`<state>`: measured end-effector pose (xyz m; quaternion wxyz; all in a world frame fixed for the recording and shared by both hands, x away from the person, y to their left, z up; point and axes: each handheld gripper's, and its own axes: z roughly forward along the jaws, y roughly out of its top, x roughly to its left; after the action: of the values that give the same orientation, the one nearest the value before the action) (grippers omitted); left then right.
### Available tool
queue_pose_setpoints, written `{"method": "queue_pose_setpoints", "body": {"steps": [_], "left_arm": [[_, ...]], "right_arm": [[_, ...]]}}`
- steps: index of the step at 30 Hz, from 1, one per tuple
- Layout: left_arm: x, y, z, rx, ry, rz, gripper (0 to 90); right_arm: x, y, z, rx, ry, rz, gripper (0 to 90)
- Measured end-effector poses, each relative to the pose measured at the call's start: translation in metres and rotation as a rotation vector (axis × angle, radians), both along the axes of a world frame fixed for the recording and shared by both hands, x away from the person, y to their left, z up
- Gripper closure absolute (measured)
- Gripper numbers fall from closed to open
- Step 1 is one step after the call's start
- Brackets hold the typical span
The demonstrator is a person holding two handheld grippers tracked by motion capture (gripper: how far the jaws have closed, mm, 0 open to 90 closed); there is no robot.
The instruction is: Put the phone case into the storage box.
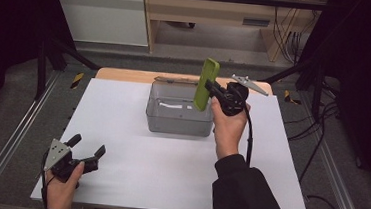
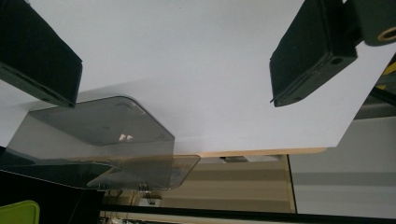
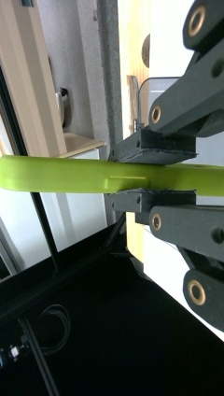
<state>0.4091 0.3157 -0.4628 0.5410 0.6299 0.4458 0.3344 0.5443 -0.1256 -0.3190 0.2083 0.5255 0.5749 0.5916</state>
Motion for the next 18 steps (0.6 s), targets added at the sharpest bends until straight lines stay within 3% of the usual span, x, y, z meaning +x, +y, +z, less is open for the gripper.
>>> {"method": "queue_pose_setpoints", "body": {"steps": [7,12,18], "left_arm": [[0.0012,0.0013,-0.0008,-0.005,0.006,-0.006,2.0],[0.0017,-0.0005,-0.0014,0.006,0.011,-0.016,2.0],[0.0016,-0.0008,-0.0017,0.010,0.010,-0.032,2.3]], "right_arm": [[0.0048,-0.0038,-0.0004,-0.023,-0.006,-0.022,78.0],[0.0061,-0.0040,0.0016,-0.071,-0.027,-0.051,78.0],[0.0088,-0.0054,0.0016,-0.088,-0.018,-0.070,78.0]]}}
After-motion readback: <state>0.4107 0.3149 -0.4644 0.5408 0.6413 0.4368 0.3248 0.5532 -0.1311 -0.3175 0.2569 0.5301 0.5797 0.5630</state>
